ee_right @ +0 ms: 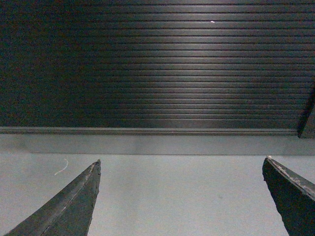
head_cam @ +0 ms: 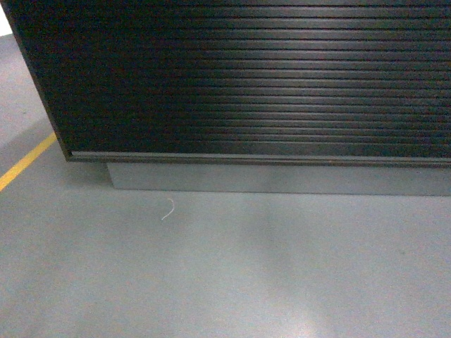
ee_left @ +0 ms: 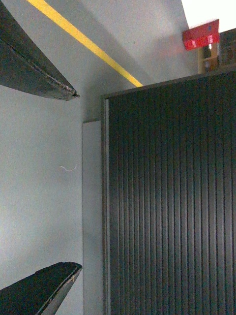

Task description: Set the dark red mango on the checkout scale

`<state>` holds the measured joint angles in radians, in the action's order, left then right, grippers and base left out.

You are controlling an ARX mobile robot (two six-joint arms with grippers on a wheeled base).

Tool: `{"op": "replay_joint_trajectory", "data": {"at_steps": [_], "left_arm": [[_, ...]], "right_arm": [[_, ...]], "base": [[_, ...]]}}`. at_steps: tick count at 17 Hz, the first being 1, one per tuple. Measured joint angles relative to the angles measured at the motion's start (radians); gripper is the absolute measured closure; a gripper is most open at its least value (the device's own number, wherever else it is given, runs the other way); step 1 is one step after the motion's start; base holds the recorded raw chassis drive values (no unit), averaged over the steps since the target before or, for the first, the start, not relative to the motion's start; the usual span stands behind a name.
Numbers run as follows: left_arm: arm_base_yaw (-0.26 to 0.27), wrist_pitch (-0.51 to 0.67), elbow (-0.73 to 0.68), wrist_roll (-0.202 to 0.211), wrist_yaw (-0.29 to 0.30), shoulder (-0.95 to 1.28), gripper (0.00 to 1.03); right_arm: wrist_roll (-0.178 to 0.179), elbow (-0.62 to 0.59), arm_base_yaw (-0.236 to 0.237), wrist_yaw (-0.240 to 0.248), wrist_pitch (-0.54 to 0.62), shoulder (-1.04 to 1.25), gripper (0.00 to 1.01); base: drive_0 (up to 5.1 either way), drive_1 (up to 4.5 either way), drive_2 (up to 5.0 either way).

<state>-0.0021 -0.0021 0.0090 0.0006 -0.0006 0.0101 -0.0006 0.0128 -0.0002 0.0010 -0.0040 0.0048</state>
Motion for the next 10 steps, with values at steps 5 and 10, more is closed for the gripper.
{"op": "replay_joint_trajectory", "data": {"at_steps": [5, 10], "left_arm": [[0.0, -0.003, 0.0, 0.0, 0.001, 0.0, 0.05], [0.0, 0.002, 0.0, 0.0, -0.001, 0.0, 0.05]], "right_arm": [[0.0, 0.0, 0.0, -0.001, -0.002, 0.0, 0.03], [0.0, 0.0, 0.0, 0.0, 0.005, 0.0, 0.03]], "base": [[0.0, 4.28, -4.2], [0.1, 4.26, -4.1]]}}
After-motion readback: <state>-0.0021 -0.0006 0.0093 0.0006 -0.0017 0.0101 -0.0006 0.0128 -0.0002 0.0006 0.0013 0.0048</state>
